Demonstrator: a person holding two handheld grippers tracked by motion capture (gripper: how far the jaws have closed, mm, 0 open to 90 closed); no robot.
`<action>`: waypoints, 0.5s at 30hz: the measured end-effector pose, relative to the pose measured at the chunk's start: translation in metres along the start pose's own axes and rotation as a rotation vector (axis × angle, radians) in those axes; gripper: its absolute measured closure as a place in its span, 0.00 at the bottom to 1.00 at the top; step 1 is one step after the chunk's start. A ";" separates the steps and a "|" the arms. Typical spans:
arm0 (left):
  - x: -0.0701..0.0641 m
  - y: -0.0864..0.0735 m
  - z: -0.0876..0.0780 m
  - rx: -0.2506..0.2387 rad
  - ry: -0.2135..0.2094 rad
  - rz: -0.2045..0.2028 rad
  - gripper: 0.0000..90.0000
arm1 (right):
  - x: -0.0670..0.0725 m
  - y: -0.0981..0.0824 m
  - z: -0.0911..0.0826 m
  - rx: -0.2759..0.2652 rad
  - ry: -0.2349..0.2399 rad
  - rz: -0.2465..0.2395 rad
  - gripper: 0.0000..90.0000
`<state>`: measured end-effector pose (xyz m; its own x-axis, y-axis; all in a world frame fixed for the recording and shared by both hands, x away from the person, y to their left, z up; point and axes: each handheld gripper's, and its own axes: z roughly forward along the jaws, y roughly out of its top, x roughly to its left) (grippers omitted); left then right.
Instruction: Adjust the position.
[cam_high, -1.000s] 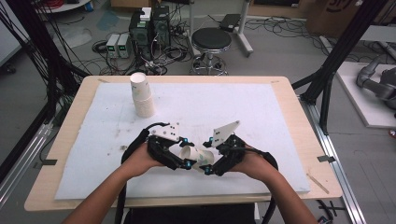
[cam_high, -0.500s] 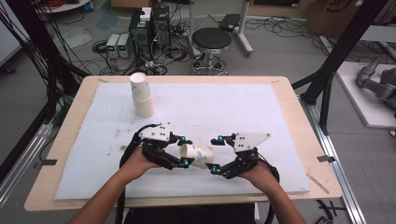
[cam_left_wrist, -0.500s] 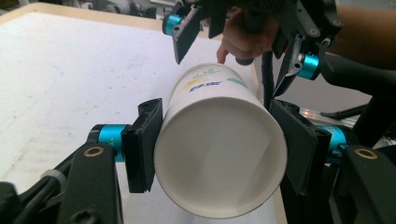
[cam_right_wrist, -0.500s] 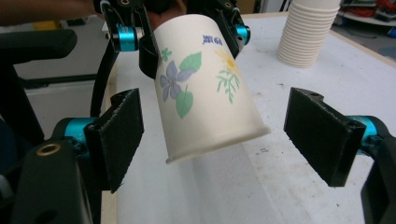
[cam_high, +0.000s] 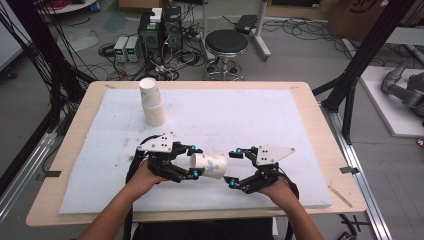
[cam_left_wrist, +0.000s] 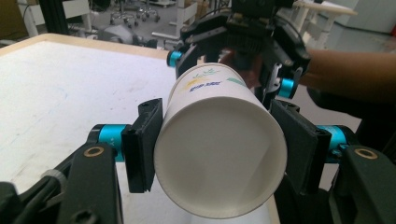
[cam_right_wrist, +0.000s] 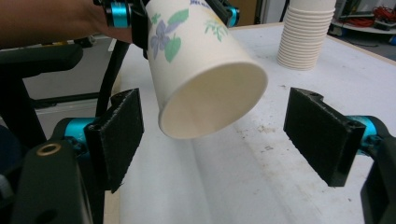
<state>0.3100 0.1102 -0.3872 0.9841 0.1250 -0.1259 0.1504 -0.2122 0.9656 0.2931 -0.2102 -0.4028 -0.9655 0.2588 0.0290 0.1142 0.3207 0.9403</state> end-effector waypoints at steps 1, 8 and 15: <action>0.000 0.000 0.000 -0.007 -0.003 0.000 0.41 | 0.000 0.000 0.001 0.000 0.004 0.001 0.23; -0.002 0.002 -0.001 -0.037 -0.030 0.002 0.41 | 0.001 -0.001 0.006 -0.010 0.039 0.014 0.23; -0.005 0.005 0.002 -0.064 -0.065 0.008 0.41 | 0.002 0.000 0.013 -0.046 0.087 0.027 0.26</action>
<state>0.3056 0.1067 -0.3826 0.9896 0.0601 -0.1310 0.1387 -0.1507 0.9788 0.2942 -0.1982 -0.4075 -0.9792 0.1857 0.0821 0.1315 0.2721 0.9532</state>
